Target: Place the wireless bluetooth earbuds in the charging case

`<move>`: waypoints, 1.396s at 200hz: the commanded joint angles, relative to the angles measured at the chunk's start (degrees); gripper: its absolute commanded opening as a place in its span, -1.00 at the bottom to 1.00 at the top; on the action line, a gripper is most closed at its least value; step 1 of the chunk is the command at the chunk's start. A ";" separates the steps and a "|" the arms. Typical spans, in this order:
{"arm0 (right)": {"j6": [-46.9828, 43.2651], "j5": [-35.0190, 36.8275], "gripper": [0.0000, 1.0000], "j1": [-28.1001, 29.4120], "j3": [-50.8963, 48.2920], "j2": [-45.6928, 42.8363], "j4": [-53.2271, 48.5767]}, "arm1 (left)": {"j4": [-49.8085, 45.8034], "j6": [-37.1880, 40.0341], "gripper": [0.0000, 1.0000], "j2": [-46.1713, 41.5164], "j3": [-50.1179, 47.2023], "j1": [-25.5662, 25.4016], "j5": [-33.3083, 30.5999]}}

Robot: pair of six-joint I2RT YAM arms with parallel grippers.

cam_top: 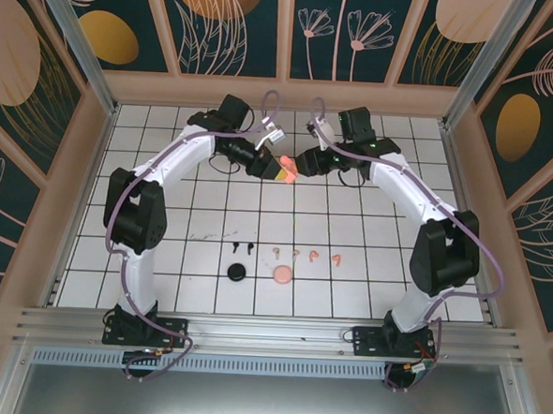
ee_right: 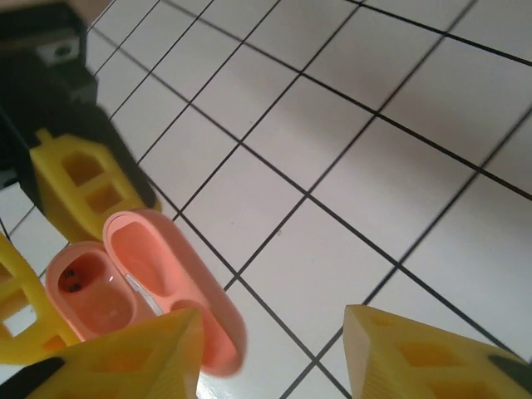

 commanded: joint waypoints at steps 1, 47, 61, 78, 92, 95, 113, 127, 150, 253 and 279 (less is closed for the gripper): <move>5.52 1.67 0.05 -1.81 -4.86 -9.14 3.20 | 14.49 -7.84 -1.00 -7.31 -6.87 0.11 -0.87; 17.98 11.16 0.08 -1.83 -17.73 -19.53 2.22 | 40.78 -22.91 -1.00 -21.63 -23.40 0.25 -10.20; 21.66 14.17 0.08 -0.67 -20.77 -21.05 0.70 | 46.70 -25.90 -1.00 -25.33 -27.60 0.28 -14.04; 25.11 19.25 0.08 2.24 -23.43 -22.16 -1.54 | 53.28 -28.38 -1.00 -29.39 -32.40 0.21 -16.62; 26.39 22.92 0.08 5.97 -24.96 -22.54 -3.51 | 57.27 -29.51 -1.00 -31.80 -35.26 0.13 -17.71; 26.39 23.61 0.08 6.83 -25.26 -22.55 -3.83 | 57.81 -29.66 -1.00 -32.24 -35.67 0.06 -18.28; 26.57 27.73 0.08 11.52 -26.91 -22.31 -5.64 | 61.39 -30.03 -1.00 -34.81 -38.79 -0.46 -21.90; 28.05 30.37 0.07 13.31 -28.15 -21.07 -7.06 | 65.55 -30.37 -1.00 -36.82 -42.07 -1.22 -26.95; 34.08 32.74 0.06 15.32 -29.50 -19.51 -8.27 | 77.01 -31.44 -1.00 -41.05 -50.33 -3.36 -35.70; 68.84 39.50 -0.04 24.58 -29.20 -11.68 -11.20 | 100.99 -30.79 -1.00 -38.83 -61.70 -7.60 -60.44; 72.49 39.77 -0.05 25.13 -29.84 -11.15 -11.89 | 104.53 -30.88 -1.00 -37.15 -62.65 -7.60 -63.81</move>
